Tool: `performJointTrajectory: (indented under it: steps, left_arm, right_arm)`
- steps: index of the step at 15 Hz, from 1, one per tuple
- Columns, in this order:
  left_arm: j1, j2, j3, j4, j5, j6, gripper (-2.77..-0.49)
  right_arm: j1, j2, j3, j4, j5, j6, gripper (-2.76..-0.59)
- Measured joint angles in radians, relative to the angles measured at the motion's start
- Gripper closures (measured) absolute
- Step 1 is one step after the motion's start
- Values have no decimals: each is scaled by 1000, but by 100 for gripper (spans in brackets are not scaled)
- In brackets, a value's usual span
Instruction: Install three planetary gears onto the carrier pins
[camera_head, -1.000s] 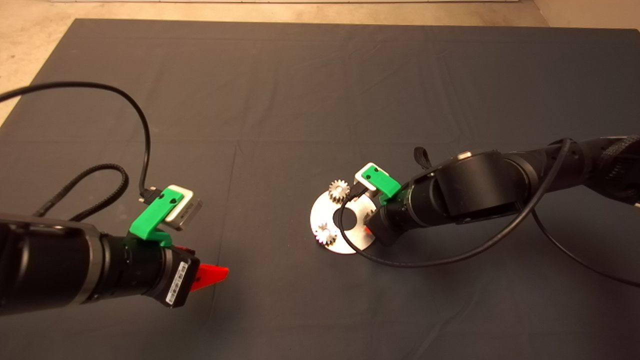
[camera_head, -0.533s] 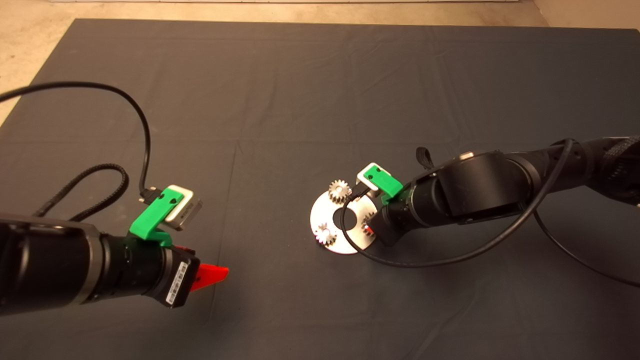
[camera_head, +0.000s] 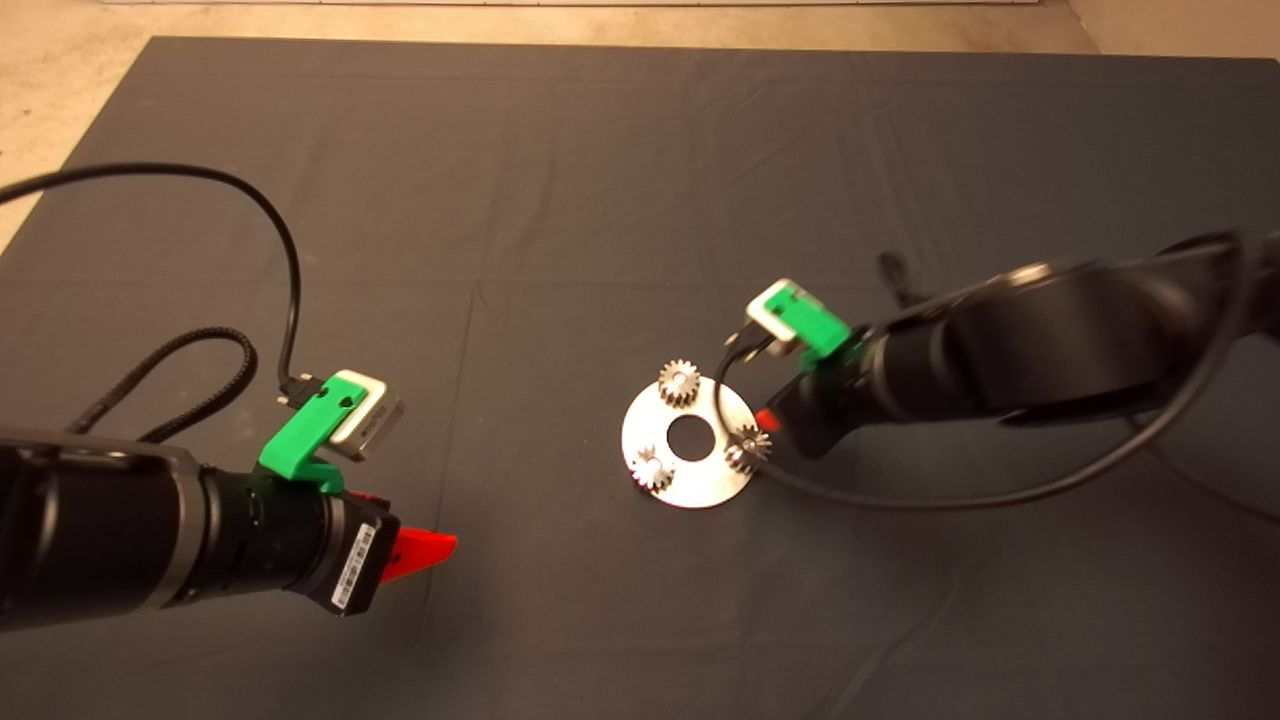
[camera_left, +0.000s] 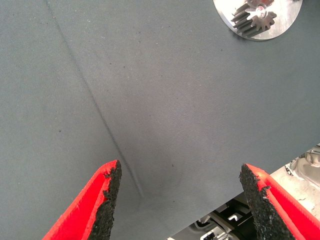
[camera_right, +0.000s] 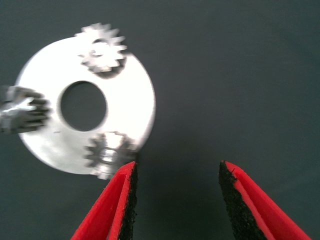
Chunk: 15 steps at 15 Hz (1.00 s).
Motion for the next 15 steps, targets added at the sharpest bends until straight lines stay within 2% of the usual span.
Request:
performJointTrajectory:
  steps: [1, 2, 3, 4, 5, 6, 7, 8, 9, 10, 12, 14, 15]
  left_arm:
    - [0, -1, 0, 0, 1, 0, -164]
    - [0, -2, 0, 0, 7, 0, -164]
    - [0, -2, 0, 0, 12, -1, -164]
    - [0, -3, 0, 0, 26, -2, -164]
    - [0, -3, 1, 0, 43, -8, -164]
    - [0, -3, 5, -1, 60, -26, -164]
    - [0, -4, 7, -5, 71, -35, -164]
    - [1, -10, 7, -19, 79, -46, -164]
    - [1, -15, 8, -42, 89, -50, -164]
    - [1, -17, 8, -59, 115, -52, -164]
    - [1, -26, 11, -78, 175, -62, -164]
    - [1, -71, 13, -87, 192, -74, -164]
    - [1, -80, 13, -93, 204, -74, -164]
  right_arm:
    - [25, -83, 34, 10, -1, 11, -116]
    - [33, -186, 70, 32, -1, 26, -116]
    - [35, -304, 104, 70, -2, 40, -116]
    - [41, -419, 132, 106, -9, 59, -116]
    - [61, -530, 160, 136, -20, 77, -116]
    - [77, -615, 187, 155, -23, 89, -116]
    - [85, -675, 210, 180, -23, 100, -116]
    - [88, -711, 230, 204, -21, 111, -116]
    - [94, -727, 246, 218, -15, 119, -116]
    - [102, -732, 260, 228, 0, 130, -116]
    - [109, -709, 288, 254, 50, 146, -116]
    - [97, -698, 303, 270, 84, 152, -116]
    - [90, -698, 303, 270, 91, 154, -116]
